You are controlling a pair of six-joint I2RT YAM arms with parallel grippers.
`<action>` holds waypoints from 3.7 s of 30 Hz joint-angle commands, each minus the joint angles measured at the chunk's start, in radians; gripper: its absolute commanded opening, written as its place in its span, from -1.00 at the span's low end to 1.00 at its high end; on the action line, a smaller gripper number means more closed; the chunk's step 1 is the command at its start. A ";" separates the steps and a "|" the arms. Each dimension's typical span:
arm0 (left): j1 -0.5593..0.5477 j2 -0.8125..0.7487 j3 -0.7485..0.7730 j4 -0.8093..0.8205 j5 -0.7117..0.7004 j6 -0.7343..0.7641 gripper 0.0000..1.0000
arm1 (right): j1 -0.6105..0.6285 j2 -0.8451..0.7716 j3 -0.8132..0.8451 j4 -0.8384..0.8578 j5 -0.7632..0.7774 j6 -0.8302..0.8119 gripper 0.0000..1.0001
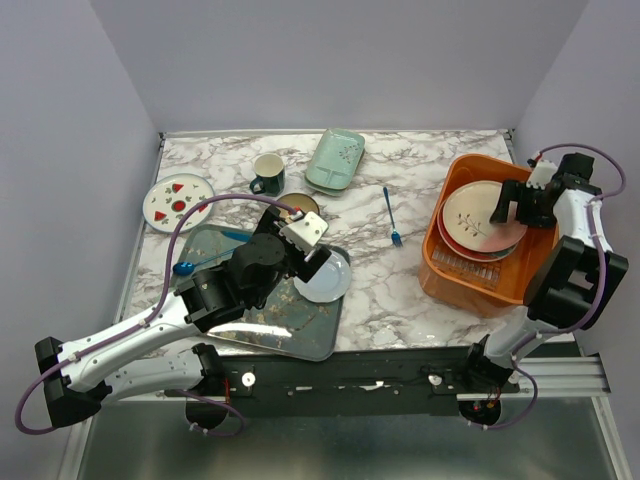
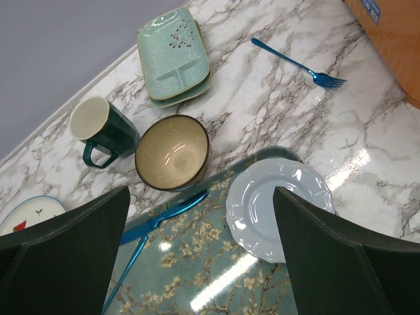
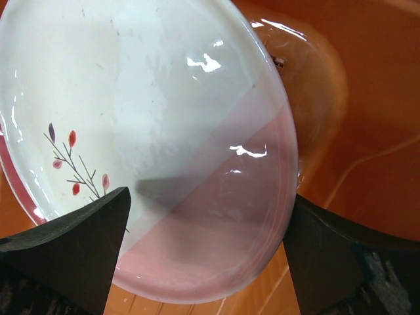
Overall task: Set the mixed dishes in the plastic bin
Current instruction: Place the plate in the plastic bin, then pick up the plate at the center of the board.
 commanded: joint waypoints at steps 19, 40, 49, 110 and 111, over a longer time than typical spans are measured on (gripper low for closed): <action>0.011 -0.005 -0.009 0.005 -0.014 0.006 0.97 | -0.032 -0.044 -0.046 -0.032 0.056 -0.058 0.96; 0.016 0.000 -0.012 0.005 -0.016 0.008 0.97 | -0.026 0.079 0.003 -0.059 0.098 -0.112 0.95; 0.021 0.001 -0.011 0.007 -0.016 0.006 0.97 | -0.023 -0.007 0.014 -0.053 0.151 -0.139 0.96; 0.720 -0.195 -0.231 0.159 0.453 -0.689 0.97 | -0.023 -0.785 -0.336 0.042 -0.776 -0.012 0.99; 0.751 -0.186 -0.236 0.186 0.480 -0.704 0.97 | -0.023 -0.788 -0.336 0.042 -0.774 -0.012 0.99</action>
